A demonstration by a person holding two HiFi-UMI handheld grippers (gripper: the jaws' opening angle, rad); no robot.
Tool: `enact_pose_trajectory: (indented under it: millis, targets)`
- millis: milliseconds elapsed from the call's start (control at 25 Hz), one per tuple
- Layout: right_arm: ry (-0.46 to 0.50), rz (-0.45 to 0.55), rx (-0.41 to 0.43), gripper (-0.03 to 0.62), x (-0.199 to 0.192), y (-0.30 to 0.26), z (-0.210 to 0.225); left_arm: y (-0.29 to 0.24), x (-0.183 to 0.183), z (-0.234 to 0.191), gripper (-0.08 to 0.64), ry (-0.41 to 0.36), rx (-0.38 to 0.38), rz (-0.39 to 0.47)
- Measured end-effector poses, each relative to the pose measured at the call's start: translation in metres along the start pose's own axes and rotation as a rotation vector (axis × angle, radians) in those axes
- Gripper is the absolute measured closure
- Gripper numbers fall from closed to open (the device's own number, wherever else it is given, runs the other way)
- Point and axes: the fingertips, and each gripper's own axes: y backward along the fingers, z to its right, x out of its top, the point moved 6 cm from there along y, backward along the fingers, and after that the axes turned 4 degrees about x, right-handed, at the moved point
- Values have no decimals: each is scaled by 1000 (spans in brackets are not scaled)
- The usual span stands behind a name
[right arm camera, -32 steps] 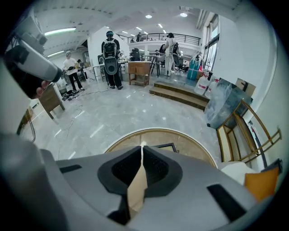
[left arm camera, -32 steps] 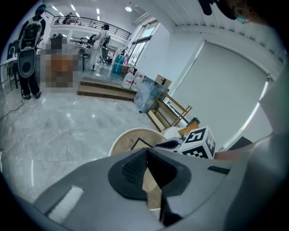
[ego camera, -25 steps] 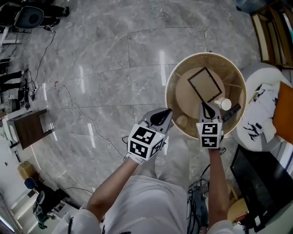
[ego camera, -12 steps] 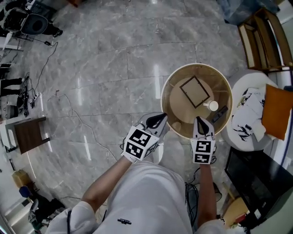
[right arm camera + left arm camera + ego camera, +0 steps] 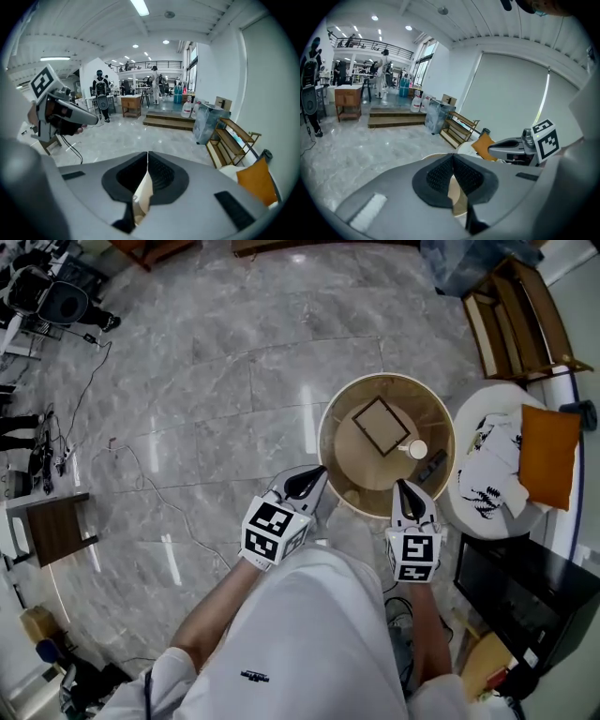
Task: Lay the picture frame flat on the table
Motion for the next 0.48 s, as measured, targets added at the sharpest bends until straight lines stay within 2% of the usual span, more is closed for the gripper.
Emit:
enact_pose_trajectory:
  millis: [240,480]
  targets:
    - [-38,106,-34,584,29,44,-5,23,17,19,555,-74,2,51]
    - [-54,173,-50,584,43,74,-12,36,29,30,555,-84,-10,96]
